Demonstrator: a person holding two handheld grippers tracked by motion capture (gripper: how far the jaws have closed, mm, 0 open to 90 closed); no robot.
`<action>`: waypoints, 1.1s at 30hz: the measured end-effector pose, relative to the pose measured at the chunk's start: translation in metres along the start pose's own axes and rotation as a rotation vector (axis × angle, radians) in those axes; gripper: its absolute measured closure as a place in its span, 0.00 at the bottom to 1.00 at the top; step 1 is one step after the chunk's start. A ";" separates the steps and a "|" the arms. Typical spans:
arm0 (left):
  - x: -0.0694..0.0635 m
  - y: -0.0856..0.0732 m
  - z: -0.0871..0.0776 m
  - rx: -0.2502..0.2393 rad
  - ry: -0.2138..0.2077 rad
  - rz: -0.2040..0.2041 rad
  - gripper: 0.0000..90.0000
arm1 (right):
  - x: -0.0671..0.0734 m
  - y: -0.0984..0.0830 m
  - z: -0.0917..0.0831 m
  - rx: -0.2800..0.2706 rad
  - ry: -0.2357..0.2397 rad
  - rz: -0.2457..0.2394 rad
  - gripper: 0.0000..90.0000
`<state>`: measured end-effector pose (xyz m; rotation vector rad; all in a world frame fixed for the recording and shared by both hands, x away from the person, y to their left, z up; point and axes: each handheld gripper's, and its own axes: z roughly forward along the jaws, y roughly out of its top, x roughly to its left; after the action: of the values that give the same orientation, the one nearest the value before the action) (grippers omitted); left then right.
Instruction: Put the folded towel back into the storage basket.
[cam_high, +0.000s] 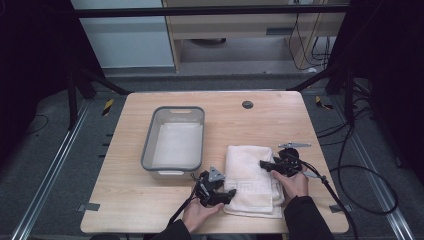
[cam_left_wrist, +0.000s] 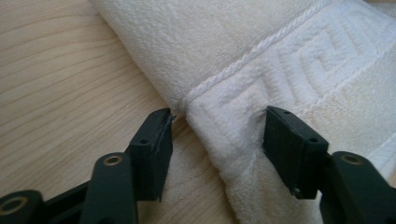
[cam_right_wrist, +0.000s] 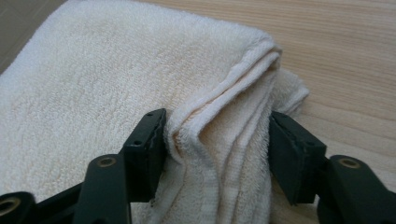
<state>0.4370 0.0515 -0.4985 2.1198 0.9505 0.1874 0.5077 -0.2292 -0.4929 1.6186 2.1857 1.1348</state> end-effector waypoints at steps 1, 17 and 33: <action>0.000 0.000 0.000 0.000 0.000 0.000 0.48 | 0.000 0.000 0.000 0.000 0.000 0.000 0.47; 0.003 0.003 0.001 0.024 -0.094 -0.044 0.72 | 0.000 0.003 -0.002 0.023 0.068 0.039 0.72; 0.003 0.001 -0.010 -0.033 -0.119 -0.060 0.86 | 0.010 0.011 -0.025 -0.040 0.080 -0.010 0.77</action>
<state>0.4356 0.0597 -0.4913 2.0453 0.9326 0.0465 0.4981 -0.2308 -0.4659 1.5698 2.2015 1.2527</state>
